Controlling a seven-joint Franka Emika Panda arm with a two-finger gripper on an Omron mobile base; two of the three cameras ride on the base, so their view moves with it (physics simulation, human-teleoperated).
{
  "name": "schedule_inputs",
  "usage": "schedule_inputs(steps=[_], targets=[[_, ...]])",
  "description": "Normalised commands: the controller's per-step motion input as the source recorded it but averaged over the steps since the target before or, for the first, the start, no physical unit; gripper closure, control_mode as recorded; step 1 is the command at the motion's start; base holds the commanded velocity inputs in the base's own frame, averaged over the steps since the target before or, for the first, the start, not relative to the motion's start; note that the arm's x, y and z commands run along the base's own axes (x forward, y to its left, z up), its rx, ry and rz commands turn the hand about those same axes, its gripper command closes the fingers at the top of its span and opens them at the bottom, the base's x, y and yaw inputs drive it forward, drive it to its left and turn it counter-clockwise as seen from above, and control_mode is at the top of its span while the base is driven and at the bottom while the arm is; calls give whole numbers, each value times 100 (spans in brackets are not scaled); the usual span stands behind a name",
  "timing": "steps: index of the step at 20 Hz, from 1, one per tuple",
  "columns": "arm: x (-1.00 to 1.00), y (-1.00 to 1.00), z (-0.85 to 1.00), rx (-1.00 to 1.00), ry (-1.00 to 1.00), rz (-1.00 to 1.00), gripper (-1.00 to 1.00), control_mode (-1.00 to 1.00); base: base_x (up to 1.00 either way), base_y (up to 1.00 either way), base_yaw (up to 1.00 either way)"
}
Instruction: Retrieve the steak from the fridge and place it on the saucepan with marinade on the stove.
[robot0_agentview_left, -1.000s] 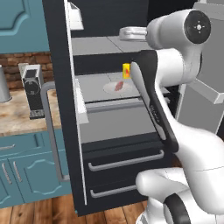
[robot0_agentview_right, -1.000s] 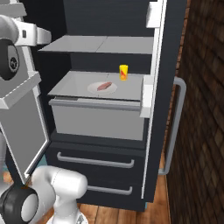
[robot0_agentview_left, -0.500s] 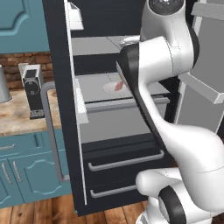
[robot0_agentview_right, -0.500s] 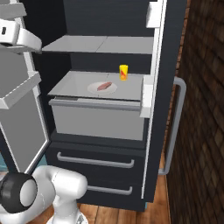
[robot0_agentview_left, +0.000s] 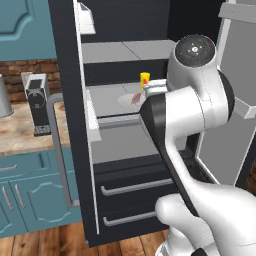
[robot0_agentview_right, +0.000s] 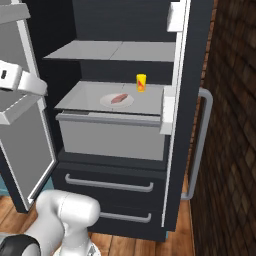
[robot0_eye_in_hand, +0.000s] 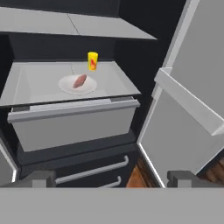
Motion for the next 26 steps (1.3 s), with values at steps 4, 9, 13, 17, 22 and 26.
schedule_inputs(steps=[4,9,13,17,22,26], targets=[[-6,-46,-31,11,2,10,-100,-100,0,0,0],[0,-37,-1,14,5,15,-100,-100,0,0,0],[0,-18,-2,12,12,17,-100,-100,0,0,0],[0,-3,-23,4,9,20,-100,-100,0,0,0],[-9,0,-22,0,3,15,-100,-100,0,0,0],[-5,0,-38,0,-1,6,-100,-100,0,0,0]])
